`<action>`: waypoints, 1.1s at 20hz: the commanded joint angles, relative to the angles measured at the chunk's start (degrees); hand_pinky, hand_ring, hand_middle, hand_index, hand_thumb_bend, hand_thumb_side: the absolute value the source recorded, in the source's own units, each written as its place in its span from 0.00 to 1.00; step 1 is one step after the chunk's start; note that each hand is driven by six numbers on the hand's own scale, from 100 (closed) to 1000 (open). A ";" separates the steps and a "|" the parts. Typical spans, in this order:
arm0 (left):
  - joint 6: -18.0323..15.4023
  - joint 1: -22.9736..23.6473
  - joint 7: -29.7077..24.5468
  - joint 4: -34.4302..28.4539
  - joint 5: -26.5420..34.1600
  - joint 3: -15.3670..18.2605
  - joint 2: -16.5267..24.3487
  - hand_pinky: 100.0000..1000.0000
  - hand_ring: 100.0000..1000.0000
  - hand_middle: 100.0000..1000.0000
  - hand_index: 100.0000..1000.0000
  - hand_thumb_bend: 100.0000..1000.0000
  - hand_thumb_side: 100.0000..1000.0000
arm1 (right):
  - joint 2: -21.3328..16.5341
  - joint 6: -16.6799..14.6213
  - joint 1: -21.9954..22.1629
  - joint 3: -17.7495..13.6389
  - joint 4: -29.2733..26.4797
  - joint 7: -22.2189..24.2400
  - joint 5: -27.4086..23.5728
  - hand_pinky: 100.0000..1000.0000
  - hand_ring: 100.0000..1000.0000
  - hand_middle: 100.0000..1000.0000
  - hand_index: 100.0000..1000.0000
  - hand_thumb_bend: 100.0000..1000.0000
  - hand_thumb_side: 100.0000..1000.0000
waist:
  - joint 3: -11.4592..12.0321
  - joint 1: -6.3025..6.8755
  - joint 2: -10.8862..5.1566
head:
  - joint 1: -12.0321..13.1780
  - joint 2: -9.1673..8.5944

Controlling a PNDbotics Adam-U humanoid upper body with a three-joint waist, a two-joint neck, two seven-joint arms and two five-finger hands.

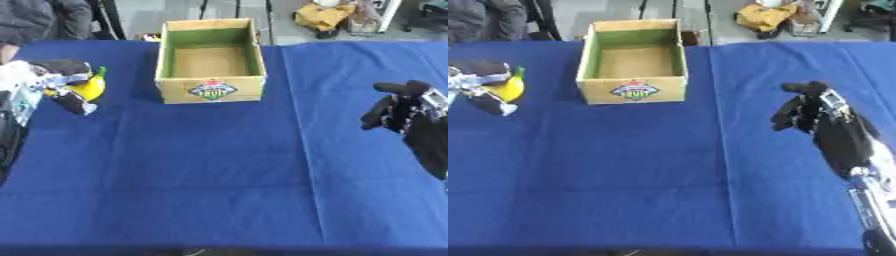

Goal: Pick up objects on the table and place them in the box.

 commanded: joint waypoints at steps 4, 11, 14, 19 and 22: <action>-1.09 -2.29 -0.18 -1.58 -1.07 -0.78 2.60 0.46 0.41 0.43 0.56 0.00 0.09 | -1.35 -0.08 -0.60 -0.26 -0.50 0.35 0.10 0.56 0.57 0.46 0.81 0.00 0.90 | -0.85 0.62 -1.11 | 0.26 0.29; -2.12 -4.24 0.58 -1.94 -2.41 -1.32 2.79 0.46 0.42 0.43 0.56 0.00 0.08 | -1.77 -0.03 -0.82 -0.09 -0.51 0.60 0.20 0.56 0.57 0.46 0.81 0.00 0.90 | -3.42 1.69 -1.19 | 0.72 0.29; -2.26 -5.20 0.93 -2.07 -2.62 -1.32 2.64 0.46 0.41 0.43 0.56 0.00 0.08 | -1.95 -0.02 -1.11 -0.02 -0.58 0.69 0.23 0.56 0.57 0.46 0.81 0.00 0.90 | -4.63 2.10 -1.00 | 1.03 0.29; -2.48 -6.52 1.59 -2.22 -3.08 -1.42 2.37 0.46 0.41 0.43 0.56 0.00 0.08 | -2.16 0.02 -1.56 0.09 -0.66 0.83 0.28 0.56 0.57 0.46 0.81 0.00 0.90 | -6.60 2.78 -0.65 | 1.63 0.29; -2.62 -7.16 2.15 -2.35 -3.22 -1.41 2.22 0.46 0.41 0.43 0.56 0.00 0.08 | -2.30 0.04 -1.84 0.16 -0.72 0.93 0.32 0.56 0.57 0.46 0.81 0.00 0.90 | -7.89 3.25 -0.48 | 2.03 0.29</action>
